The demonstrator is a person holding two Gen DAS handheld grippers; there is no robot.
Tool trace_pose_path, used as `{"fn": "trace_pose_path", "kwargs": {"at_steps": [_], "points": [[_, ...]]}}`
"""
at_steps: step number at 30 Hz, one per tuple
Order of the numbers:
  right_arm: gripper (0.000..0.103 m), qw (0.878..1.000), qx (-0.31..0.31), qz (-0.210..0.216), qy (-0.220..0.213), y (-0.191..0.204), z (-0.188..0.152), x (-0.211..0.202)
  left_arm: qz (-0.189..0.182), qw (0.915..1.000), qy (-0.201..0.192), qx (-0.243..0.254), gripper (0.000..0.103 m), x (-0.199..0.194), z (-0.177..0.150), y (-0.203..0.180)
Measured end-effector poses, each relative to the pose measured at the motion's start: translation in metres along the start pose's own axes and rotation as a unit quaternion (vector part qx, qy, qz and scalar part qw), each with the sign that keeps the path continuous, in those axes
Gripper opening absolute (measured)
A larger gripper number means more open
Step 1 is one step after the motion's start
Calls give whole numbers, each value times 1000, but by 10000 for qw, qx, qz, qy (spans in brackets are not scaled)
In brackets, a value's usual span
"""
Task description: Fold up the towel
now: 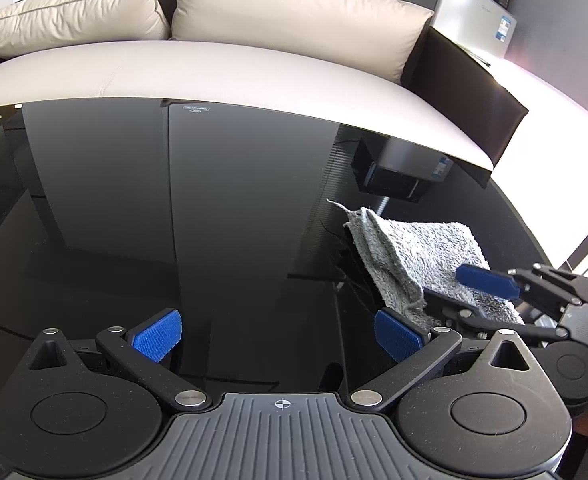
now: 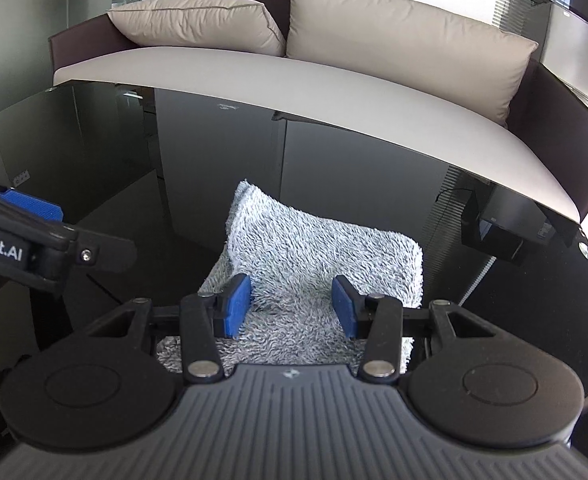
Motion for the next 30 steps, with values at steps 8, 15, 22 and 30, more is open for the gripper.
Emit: {"fn": "trace_pose_path", "kwargs": {"at_steps": [8,15,22,30], "points": [[47,9999,14,124,-53,5,6,1,3,10000,15,-3,102,1,-1,-1],[47,9998,-107,192,-20,10,5,13,29,10000,14,-14,102,1,-1,1],[47,9991,245,309,-164,-9,12,2,50,10000,-16,-46,102,0,0,3],[47,9976,490,473,-151,-19,11,-13,79,9999,-39,-72,102,-2,0,8]]}}
Point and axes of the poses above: each gripper's, at about its wrist camera, not at the fingertips, and x roughly the way its jaws point, y to its left, z to its top, the point moved 6 cm from there along x, roughly the way its jaws point, and after that the axes turned 5 degrees about -z, right-handed, at the moved point
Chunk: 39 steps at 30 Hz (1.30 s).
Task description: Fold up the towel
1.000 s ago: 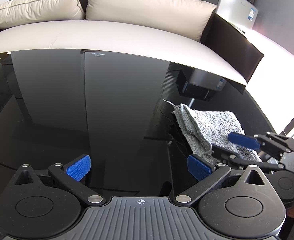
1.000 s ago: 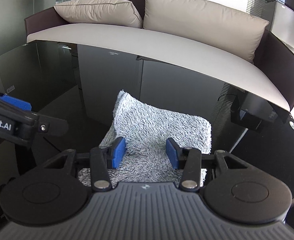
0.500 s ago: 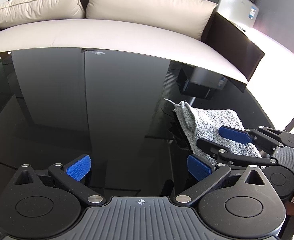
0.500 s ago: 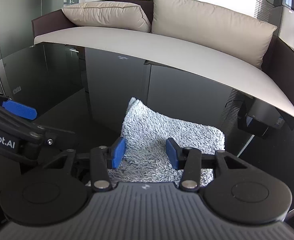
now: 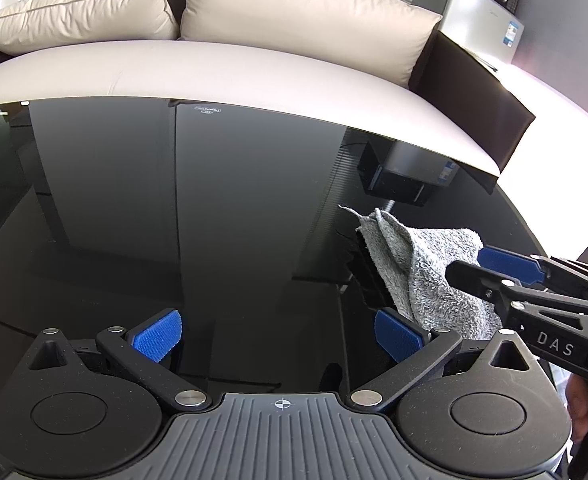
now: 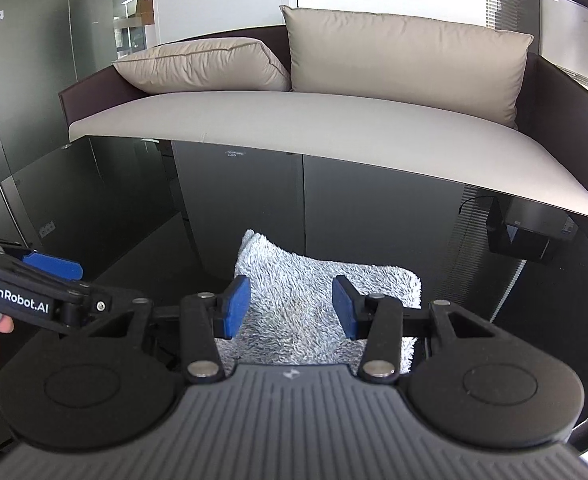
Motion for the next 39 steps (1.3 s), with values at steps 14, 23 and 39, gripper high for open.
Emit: {"fn": "trace_pose_path", "kwargs": {"at_steps": [14,23,39], "points": [[47,9907,-1170,695,86,35,-37,-44,76,9999,-61,-114,102,-3,5,10],[29,9877,-1368,743,123,38,-47,-42,98,9999,-50,-103,102,-3,5,11],[4,9844,-938,1420,-451,24,-21,-69,105,9999,-47,-110,102,-4,4,13]]}}
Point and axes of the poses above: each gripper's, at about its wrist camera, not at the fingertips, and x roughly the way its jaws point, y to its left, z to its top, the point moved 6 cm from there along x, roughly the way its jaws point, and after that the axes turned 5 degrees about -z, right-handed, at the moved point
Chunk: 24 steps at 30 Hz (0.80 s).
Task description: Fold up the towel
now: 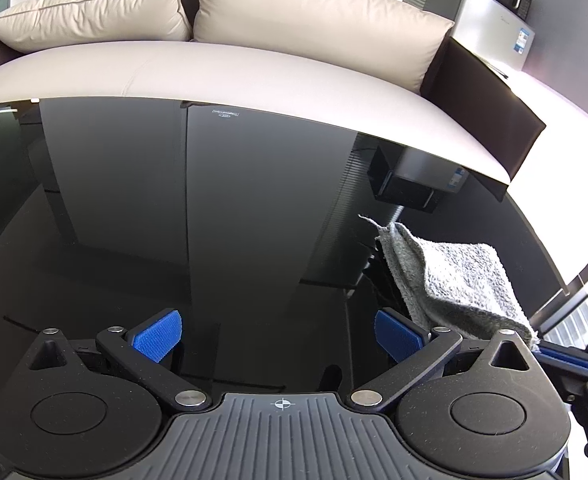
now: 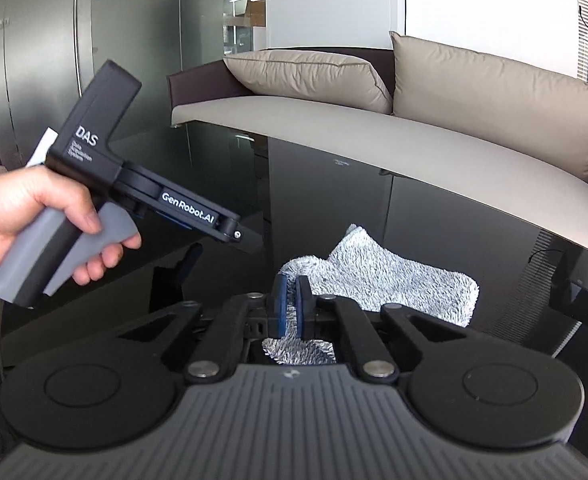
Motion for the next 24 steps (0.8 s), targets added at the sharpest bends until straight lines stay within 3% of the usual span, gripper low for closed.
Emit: {"fn": "trace_pose_path", "kwargs": {"at_steps": [5,11,16,22,24], "points": [[4,9996,10,250,89,0,-2,-4,-1,10000,16,17,102,1,1,-2],[5,9979,-41,219,615,-2,-19,7,-4,10000,40,51,102,2,1,-3],[21,9973,-43,307,662,3,-22,9,2,10000,50,69,102,2,1,-3],[22,9965,182,523,626,1,-22,0,11,9999,53,93,102,3,2,-3],[22,9979,326,267,489,-7,-20,-3,12,9999,52,95,102,3,2,-4]]}}
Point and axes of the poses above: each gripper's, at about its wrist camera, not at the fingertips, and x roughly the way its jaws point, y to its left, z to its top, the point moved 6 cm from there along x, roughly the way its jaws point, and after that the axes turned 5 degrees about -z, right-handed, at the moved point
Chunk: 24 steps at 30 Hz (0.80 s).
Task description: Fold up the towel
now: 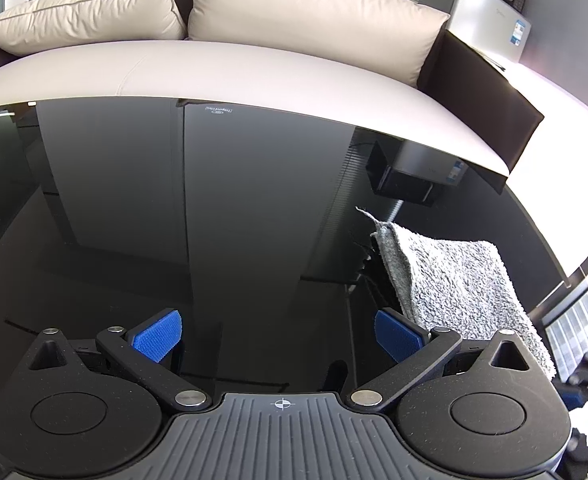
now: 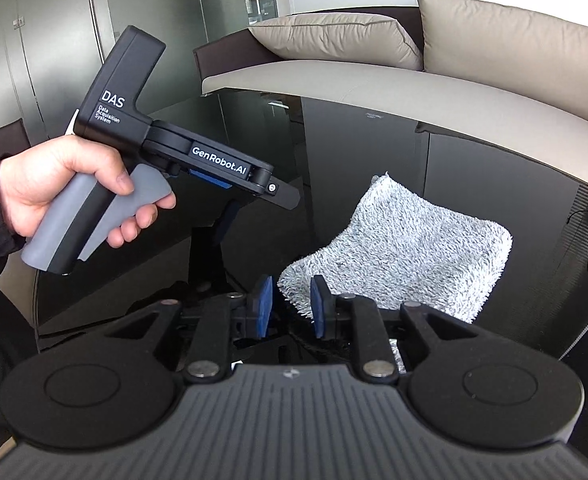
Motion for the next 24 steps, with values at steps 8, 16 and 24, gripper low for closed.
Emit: {"fn": "trace_pose_path", "kwargs": {"at_steps": [8,16,24], "points": [[22,9972,-40,-743,110,-10,-6,15,21,10000,4,64,102,2,-2,-3],[30,9930,-200,-1157,-75,-6,-10,15,37,9999,-59,75,102,-1,-3,-5],[43,9918,190,-1254,126,-22,-29,7,28,9998,-194,6,102,-11,-7,-8]]}}
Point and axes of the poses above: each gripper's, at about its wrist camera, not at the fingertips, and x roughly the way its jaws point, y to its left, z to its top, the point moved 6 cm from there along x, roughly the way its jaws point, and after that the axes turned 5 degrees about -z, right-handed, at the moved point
